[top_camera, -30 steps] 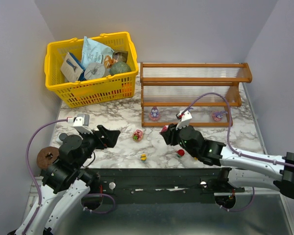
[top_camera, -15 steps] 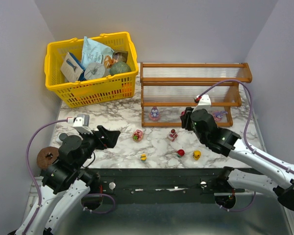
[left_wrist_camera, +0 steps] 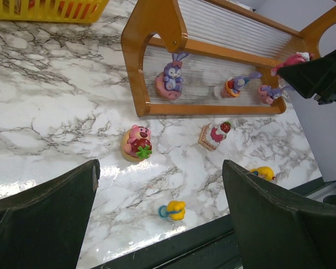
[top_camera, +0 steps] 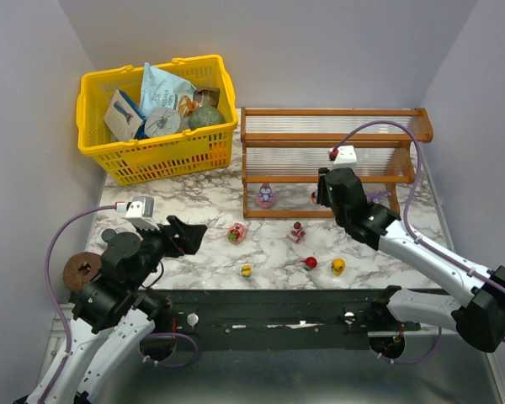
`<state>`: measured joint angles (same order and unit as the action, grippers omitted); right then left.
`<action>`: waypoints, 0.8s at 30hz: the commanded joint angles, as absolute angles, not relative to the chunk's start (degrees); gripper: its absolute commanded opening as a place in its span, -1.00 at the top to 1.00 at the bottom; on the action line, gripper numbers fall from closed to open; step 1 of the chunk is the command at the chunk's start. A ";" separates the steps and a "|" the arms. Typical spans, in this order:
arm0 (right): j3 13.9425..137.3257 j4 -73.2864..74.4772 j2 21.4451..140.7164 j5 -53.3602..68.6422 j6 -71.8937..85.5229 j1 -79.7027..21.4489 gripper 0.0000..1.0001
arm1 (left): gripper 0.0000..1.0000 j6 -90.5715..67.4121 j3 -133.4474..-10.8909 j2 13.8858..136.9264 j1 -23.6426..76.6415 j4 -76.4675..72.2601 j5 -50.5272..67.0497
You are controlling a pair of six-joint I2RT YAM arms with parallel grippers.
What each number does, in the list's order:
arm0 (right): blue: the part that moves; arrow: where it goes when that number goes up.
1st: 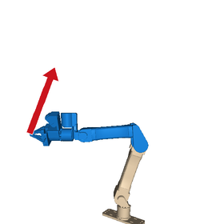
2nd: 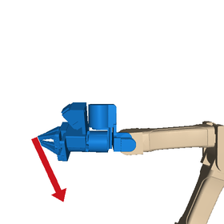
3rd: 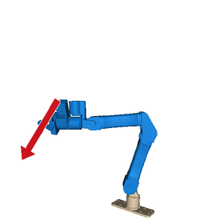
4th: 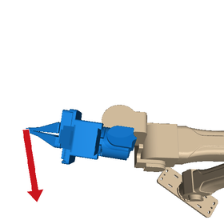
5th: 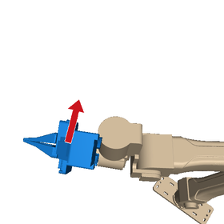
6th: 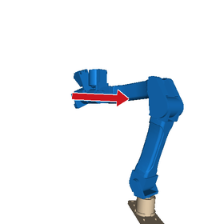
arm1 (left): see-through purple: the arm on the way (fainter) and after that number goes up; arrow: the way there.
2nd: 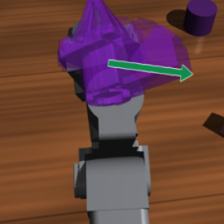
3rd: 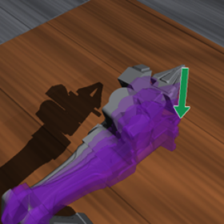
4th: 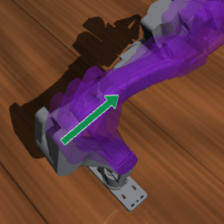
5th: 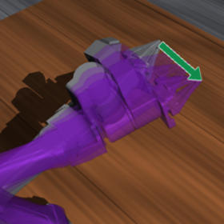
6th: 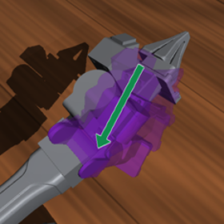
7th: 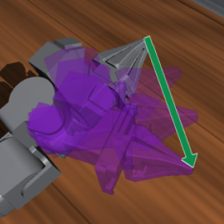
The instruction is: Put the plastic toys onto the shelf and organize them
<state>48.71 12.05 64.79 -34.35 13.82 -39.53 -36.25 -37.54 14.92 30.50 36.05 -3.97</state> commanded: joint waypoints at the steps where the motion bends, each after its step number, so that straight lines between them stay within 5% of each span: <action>1: 50.36 4.59 65.92 -33.05 9.59 -38.41 0.51 | -0.98 -35.51 -36.91 15.21 30.76 35.07 -2.72; 24: 46.85 -7.29 72.24 -21.45 4.05 -30.32 0.51 | -0.98 -35.33 -37.00 15.65 30.76 34.89 -2.11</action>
<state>47.48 -3.70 70.87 -25.43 6.39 -31.62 -36.21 -37.47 15.44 30.50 36.05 -3.70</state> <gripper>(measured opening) 0.471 0.988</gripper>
